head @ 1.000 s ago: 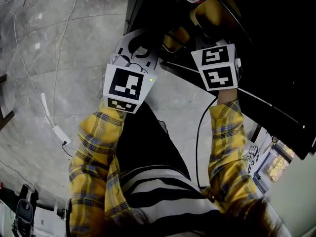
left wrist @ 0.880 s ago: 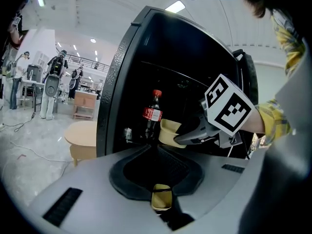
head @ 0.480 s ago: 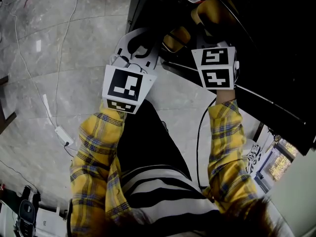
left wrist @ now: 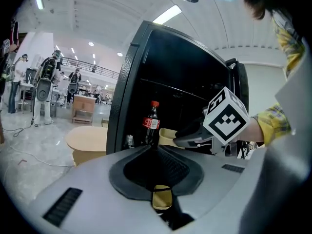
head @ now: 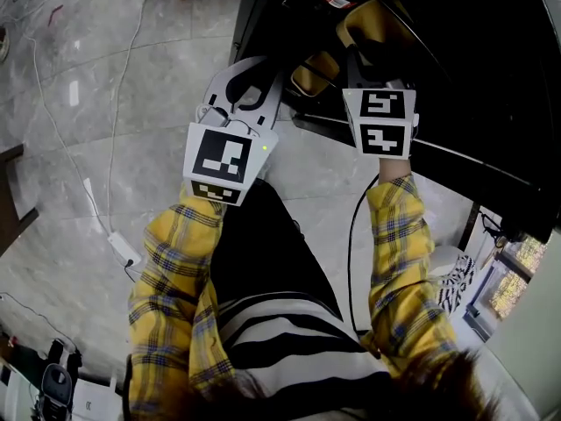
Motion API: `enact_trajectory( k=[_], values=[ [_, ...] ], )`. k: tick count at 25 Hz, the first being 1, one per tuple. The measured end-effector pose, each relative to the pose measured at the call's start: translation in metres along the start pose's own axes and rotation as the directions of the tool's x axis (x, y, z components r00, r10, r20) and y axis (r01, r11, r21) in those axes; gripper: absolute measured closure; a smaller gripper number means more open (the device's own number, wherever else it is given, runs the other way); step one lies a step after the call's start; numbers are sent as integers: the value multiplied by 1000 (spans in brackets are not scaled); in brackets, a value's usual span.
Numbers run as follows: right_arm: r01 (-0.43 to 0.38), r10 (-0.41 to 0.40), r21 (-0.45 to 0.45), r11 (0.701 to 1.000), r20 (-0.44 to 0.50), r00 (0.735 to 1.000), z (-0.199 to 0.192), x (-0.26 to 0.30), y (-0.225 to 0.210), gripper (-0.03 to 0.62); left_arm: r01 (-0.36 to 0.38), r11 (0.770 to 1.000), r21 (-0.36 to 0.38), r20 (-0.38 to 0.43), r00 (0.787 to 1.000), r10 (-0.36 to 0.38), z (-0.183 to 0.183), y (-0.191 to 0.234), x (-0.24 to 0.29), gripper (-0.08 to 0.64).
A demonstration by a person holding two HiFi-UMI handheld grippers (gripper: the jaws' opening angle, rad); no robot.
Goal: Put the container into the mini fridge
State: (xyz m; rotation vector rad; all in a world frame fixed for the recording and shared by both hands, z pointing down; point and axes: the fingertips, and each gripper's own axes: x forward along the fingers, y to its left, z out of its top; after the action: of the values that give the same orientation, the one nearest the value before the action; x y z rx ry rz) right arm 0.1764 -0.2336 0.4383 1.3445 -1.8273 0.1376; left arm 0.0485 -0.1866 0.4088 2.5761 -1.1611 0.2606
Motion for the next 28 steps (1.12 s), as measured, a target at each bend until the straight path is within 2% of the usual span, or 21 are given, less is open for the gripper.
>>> enact_trajectory(
  k=[7, 13, 19, 28],
  values=[
    [63, -66, 64, 996, 59, 996, 8, -29, 5, 480, 11, 1000, 15, 13, 1000, -11, 10, -2, -25, 511],
    [105, -118, 138, 985, 89, 989, 13, -61, 12, 536, 5, 1000, 10, 21, 1000, -5, 22, -2, -49, 511],
    [118, -150, 242, 963, 116, 982, 16, -95, 25, 551, -10, 1000, -14, 31, 999, 10, 31, -4, -74, 512],
    [149, -216, 336, 930, 170, 962, 17, -145, 28, 565, 7, 1000, 11, 36, 999, -7, 44, -9, -99, 511]
  ],
)
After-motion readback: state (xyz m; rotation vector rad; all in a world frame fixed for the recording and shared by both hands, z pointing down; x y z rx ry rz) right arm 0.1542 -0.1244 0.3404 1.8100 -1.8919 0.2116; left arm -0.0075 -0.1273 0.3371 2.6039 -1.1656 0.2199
